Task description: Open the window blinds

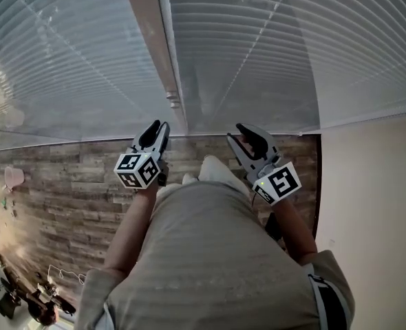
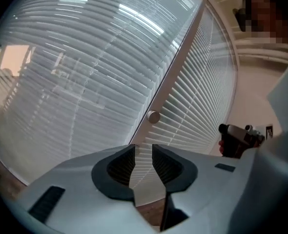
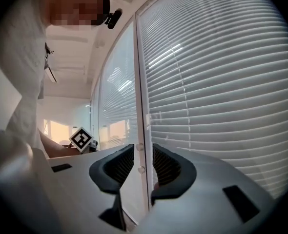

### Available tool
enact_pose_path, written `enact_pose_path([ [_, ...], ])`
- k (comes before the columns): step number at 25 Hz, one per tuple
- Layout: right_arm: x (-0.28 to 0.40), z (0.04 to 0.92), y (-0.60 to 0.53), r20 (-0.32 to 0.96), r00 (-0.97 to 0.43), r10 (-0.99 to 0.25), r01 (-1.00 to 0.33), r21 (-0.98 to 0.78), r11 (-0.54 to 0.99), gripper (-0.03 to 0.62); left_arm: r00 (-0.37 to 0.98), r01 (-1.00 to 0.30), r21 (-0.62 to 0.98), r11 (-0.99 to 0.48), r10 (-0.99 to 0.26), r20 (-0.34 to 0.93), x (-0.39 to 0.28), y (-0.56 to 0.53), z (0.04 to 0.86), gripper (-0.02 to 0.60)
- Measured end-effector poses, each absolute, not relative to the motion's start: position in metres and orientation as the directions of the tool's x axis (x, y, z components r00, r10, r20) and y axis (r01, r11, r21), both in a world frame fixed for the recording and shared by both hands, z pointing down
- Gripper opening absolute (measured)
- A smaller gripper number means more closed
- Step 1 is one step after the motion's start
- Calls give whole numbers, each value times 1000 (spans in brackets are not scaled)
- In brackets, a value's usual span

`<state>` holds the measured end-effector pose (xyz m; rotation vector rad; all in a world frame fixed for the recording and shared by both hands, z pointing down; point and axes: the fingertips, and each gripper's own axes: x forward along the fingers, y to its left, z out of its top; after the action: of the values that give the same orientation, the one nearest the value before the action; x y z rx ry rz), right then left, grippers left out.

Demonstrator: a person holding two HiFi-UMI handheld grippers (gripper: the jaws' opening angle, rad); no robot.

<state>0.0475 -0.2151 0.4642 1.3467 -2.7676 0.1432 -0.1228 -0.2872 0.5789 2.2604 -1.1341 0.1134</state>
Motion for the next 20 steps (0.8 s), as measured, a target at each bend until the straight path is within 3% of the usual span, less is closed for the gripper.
enact_pose_path([
  [6,75,453,-230,91,-690,-718,-723,-75,686,110,522,-852,228,-470,-742,421,-90,-295,588,115],
  [20,118,452,-249,97,-777,-622,-628,-49,777,110,298,-870,-226,-438,-833,466,-50,-323,600,143],
])
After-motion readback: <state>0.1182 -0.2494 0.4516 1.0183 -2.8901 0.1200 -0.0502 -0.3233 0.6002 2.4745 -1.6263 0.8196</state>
